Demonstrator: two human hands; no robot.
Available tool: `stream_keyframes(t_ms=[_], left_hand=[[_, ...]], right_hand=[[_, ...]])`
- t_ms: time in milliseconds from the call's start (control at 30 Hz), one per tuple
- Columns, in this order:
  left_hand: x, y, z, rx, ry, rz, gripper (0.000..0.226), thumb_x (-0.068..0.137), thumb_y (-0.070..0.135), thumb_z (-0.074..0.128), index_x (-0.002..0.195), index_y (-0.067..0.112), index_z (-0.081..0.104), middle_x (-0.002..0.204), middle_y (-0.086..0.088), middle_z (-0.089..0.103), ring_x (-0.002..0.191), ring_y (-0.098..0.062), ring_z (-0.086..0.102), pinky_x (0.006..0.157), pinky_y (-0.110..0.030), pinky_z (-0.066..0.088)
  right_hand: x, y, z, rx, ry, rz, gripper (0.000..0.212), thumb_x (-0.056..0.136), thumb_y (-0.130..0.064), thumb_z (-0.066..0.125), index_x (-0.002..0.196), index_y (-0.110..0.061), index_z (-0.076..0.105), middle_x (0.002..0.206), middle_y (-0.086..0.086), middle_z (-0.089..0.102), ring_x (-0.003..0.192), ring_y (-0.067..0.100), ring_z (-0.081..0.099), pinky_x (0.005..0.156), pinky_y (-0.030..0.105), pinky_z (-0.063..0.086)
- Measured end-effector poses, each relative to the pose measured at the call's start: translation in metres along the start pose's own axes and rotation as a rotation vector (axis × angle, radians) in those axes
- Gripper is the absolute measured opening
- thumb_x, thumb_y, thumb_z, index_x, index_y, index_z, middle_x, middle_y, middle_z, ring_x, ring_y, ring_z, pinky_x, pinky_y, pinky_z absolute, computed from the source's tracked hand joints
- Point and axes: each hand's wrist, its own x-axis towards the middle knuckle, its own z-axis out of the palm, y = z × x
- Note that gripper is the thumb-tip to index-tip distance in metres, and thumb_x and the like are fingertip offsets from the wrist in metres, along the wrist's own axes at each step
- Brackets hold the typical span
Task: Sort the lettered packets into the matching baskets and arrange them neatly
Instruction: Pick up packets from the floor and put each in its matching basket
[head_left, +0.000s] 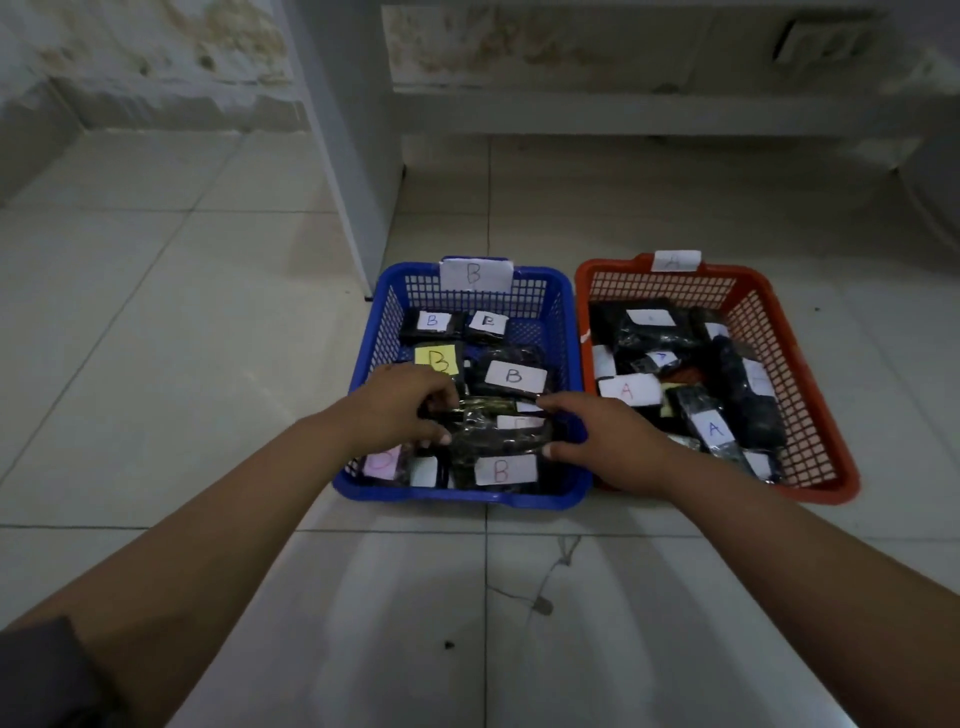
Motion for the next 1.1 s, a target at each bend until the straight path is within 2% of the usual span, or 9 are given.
stream_keyframes(t_ms=[100, 267, 367, 533, 633, 767, 833, 967, 1100], left_hand=[[0.012, 0.031, 0.007, -0.051, 0.085, 0.060, 0.031, 0.078, 0.022, 0.074, 0.106, 0.023, 0.061, 0.105, 0.005, 0.062, 0.096, -0.011, 0.057, 0.084, -0.024, 0.045], [0.026, 0.117, 0.046, -0.142, 0.171, 0.281, 0.024, 0.081, 0.018, 0.071, 0.102, 0.022, 0.062, 0.099, 0.007, 0.060, 0.089, -0.009, 0.057, 0.078, -0.022, 0.045], [0.028, 0.177, 0.086, -0.159, 0.064, 0.385, 0.028, 0.082, 0.021, 0.070, 0.108, 0.021, 0.060, 0.104, 0.007, 0.058, 0.093, -0.006, 0.053, 0.080, -0.018, 0.040], [0.030, 0.266, 0.154, -0.085, -0.225, 0.518, 0.029, 0.084, 0.028, 0.064, 0.112, 0.025, 0.057, 0.106, 0.010, 0.055, 0.092, -0.006, 0.053, 0.083, -0.029, 0.047], [0.024, 0.314, 0.189, -0.001, -0.374, 0.610, 0.031, 0.085, 0.032, 0.062, 0.115, 0.026, 0.055, 0.112, 0.008, 0.054, 0.098, -0.008, 0.050, 0.085, -0.034, 0.046], [-0.002, 0.359, 0.237, 0.037, -0.524, 0.731, 0.043, 0.084, 0.039, 0.064, 0.121, 0.021, 0.052, 0.117, 0.000, 0.054, 0.105, -0.016, 0.050, 0.087, -0.033, 0.043], [-0.020, 0.365, 0.259, 0.012, -0.539, 0.776, 0.055, 0.079, 0.047, 0.068, 0.123, 0.018, 0.053, 0.118, -0.003, 0.055, 0.106, -0.019, 0.051, 0.088, -0.034, 0.042], [-0.061, 0.348, 0.292, 0.110, -0.565, 0.992, 0.072, 0.067, 0.065, 0.069, 0.116, 0.015, 0.054, 0.111, -0.006, 0.057, 0.098, -0.024, 0.054, 0.080, -0.033, 0.045], [-0.073, 0.336, 0.306, 0.212, -0.627, 1.108, 0.059, 0.073, 0.047, 0.071, 0.118, 0.015, 0.050, 0.109, -0.007, 0.056, 0.095, -0.027, 0.054, 0.077, -0.035, 0.048]], right_hand=[[-0.024, 0.008, -0.015, -0.054, 0.032, -0.009, 0.053, 0.084, -0.025, 0.067, 0.133, -0.024, 0.048, 0.135, -0.002, 0.052, 0.120, 0.015, 0.050, 0.091, 0.014, 0.033], [-0.113, 0.060, -0.047, -0.161, 0.133, 0.021, 0.041, 0.083, -0.023, 0.065, 0.123, -0.020, 0.056, 0.120, 0.001, 0.062, 0.106, 0.017, 0.058, 0.089, 0.024, 0.042], [-0.184, 0.112, -0.047, -0.129, 0.136, 0.110, 0.033, 0.082, -0.016, 0.064, 0.115, -0.019, 0.060, 0.102, -0.001, 0.066, 0.088, 0.018, 0.062, 0.083, 0.034, 0.049], [-0.278, 0.190, -0.025, -0.018, 0.289, 0.375, 0.022, 0.085, -0.014, 0.060, 0.104, -0.023, 0.064, 0.082, 0.001, 0.068, 0.072, 0.019, 0.062, 0.071, 0.031, 0.048], [-0.315, 0.219, -0.009, 0.031, 0.263, 0.432, 0.022, 0.085, -0.016, 0.058, 0.105, -0.026, 0.063, 0.079, -0.007, 0.065, 0.066, 0.006, 0.057, 0.064, 0.020, 0.044], [-0.350, 0.231, 0.008, 0.026, 0.177, 0.389, 0.026, 0.086, -0.019, 0.059, 0.112, -0.025, 0.062, 0.093, -0.010, 0.065, 0.079, 0.004, 0.057, 0.073, 0.017, 0.047], [-0.365, 0.232, 0.017, 0.022, 0.146, 0.369, 0.032, 0.085, -0.018, 0.061, 0.116, -0.025, 0.060, 0.099, -0.014, 0.059, 0.086, 0.006, 0.055, 0.071, 0.008, 0.038], [-0.388, 0.241, 0.028, -0.009, 0.206, 0.350, 0.037, 0.082, -0.017, 0.064, 0.118, -0.024, 0.058, 0.110, -0.010, 0.055, 0.090, 0.004, 0.045, 0.078, 0.013, 0.030], [-0.392, 0.260, 0.017, -0.018, 0.364, 0.431, 0.041, 0.081, -0.012, 0.064, 0.120, -0.019, 0.057, 0.117, 0.000, 0.057, 0.106, 0.017, 0.048, 0.088, 0.022, 0.033]])
